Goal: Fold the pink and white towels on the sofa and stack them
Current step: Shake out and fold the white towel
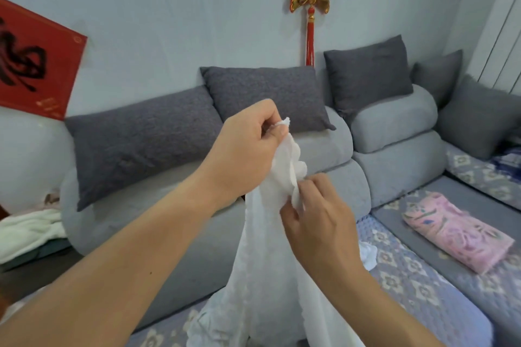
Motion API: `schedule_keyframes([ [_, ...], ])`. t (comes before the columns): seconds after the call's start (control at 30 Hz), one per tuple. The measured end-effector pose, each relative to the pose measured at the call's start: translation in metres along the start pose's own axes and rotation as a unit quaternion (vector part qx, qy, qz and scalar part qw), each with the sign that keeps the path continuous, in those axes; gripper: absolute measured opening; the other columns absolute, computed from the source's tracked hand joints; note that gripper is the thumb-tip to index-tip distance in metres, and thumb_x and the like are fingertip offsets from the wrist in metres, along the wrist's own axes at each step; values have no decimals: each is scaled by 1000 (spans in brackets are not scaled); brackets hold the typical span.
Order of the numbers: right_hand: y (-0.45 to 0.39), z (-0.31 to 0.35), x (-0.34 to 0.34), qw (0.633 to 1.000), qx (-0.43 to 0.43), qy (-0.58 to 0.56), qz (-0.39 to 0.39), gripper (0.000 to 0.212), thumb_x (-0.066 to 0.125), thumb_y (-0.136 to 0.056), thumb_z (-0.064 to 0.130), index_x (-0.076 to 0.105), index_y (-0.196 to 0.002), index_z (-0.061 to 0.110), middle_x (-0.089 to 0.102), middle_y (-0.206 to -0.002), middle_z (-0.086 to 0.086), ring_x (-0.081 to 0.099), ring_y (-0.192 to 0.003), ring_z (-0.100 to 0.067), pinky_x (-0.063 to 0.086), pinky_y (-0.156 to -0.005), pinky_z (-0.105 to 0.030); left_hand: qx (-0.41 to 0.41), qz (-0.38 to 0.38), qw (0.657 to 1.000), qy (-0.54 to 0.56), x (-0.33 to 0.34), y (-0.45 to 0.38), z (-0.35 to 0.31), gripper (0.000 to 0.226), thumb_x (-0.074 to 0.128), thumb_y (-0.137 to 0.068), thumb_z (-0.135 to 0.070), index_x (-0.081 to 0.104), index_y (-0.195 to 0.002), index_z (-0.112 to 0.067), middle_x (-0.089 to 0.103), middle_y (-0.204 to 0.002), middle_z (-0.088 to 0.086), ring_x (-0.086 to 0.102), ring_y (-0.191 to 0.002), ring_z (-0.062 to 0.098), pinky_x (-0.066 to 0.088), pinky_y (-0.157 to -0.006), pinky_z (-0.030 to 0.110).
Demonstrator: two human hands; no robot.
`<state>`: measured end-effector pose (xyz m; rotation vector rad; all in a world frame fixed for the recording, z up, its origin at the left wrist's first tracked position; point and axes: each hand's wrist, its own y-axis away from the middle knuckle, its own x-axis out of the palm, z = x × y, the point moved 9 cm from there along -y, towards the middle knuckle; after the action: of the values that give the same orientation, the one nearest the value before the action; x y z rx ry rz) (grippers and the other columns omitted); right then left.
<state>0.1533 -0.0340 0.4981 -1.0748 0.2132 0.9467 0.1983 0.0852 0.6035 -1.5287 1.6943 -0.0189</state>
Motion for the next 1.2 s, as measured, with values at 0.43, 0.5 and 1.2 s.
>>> schedule_keyframes([
  [0.43, -5, -84, 23, 992, 82, -57, 75, 12, 68, -92, 13, 73, -81, 15, 67, -81, 3, 62, -76, -22, 45, -70, -36, 4, -34, 999, 38, -59, -4, 25, 13, 58, -101, -15, 63, -89, -13, 73, -82, 6, 66, -76, 29, 51, -72, 35],
  [0.5, -21, -98, 4, 981, 145, -124, 33, 9, 72, -91, 19, 77, -84, 19, 74, -88, 9, 66, -80, -8, 48, -76, -26, 18, -48, 998, -25, -72, -3, 28, 14, 60, -99, -13, 65, -87, -18, 72, -80, 0, 64, -73, 20, 49, -71, 28],
  [1.2, -15, -72, 53, 872, 268, -366, 182, 11, 65, -95, 14, 74, -89, 17, 74, -82, -2, 62, -77, -17, 49, -73, -35, -380, -72, 876, 289, -62, 89, 149, 33, 37, -92, 10, 67, -102, 3, 68, -92, 17, 58, -85, 28, 46, -69, 35],
])
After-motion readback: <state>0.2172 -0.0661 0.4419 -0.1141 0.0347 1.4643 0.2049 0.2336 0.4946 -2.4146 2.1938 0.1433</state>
